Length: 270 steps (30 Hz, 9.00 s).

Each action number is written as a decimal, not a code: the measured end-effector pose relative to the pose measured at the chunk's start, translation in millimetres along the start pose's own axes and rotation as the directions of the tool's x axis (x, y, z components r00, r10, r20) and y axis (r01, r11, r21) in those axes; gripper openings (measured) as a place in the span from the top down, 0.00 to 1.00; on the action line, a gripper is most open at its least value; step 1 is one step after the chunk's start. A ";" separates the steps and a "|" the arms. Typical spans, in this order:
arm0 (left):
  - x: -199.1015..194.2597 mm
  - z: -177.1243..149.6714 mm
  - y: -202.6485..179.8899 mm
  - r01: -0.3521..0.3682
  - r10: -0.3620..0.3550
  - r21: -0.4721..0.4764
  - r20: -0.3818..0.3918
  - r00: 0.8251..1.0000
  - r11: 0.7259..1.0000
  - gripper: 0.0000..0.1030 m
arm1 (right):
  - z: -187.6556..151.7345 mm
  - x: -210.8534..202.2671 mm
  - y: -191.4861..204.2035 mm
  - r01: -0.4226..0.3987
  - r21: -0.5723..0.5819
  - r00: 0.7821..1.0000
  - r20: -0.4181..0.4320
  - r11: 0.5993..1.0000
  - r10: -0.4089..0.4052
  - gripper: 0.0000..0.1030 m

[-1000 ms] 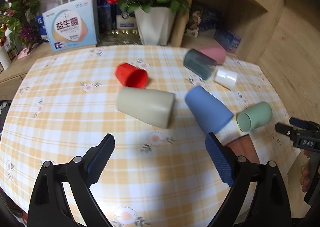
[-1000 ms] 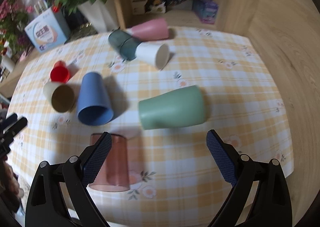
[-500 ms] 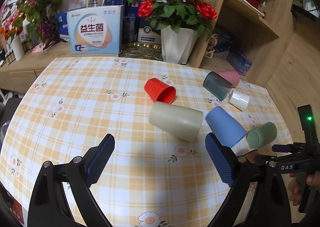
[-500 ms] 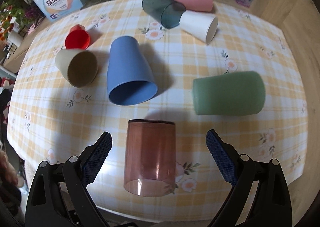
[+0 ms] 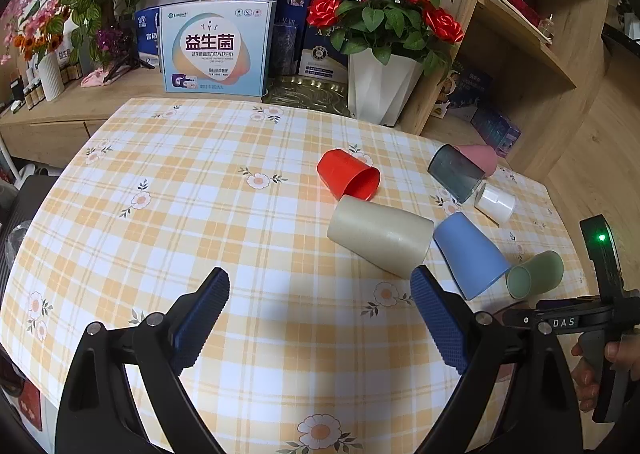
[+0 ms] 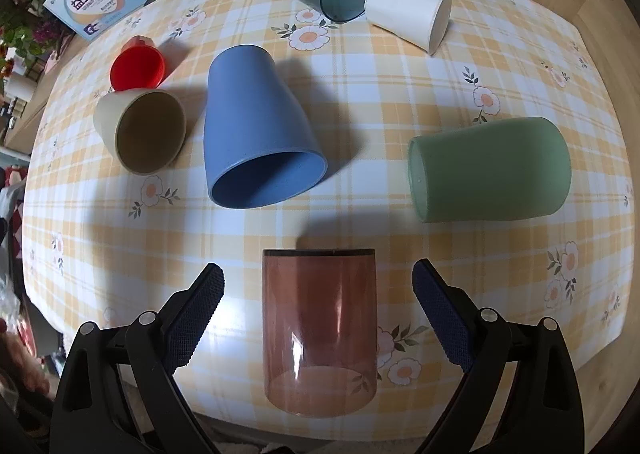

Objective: Flip cup upside down

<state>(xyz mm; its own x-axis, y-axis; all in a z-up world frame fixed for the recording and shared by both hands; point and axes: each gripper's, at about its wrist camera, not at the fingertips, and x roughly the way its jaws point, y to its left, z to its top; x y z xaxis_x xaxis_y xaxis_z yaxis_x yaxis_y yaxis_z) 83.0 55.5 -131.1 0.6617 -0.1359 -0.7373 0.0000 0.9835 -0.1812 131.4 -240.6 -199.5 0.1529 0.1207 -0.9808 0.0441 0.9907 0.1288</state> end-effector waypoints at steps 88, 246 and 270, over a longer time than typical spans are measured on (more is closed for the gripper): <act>2.2 -2.8 -31.2 0.001 0.002 0.048 -0.056 0.998 0.999 0.13 | -11.8 -29.1 -8.3 0.065 -0.071 0.957 0.288 0.995 -0.042 0.39; -166.4 83.3 -86.7 -0.015 -0.046 0.168 0.352 0.935 0.986 0.06 | -53.6 -275.5 12.9 0.089 -0.004 0.631 0.774 0.996 -0.054 0.13; -168.9 85.5 -87.7 -0.038 -0.023 0.160 0.364 0.931 0.986 0.06 | -53.8 -274.5 11.6 0.087 -0.002 0.633 0.772 0.996 -0.054 0.13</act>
<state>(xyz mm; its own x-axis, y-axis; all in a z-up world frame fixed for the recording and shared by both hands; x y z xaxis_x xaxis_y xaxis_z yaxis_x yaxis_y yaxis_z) 35.4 2.5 65.0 0.8889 -0.1059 -0.4457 0.0951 0.9944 -0.0467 36.8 -258.8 63.4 0.8569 -0.0253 -0.5149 0.0552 0.9976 0.0429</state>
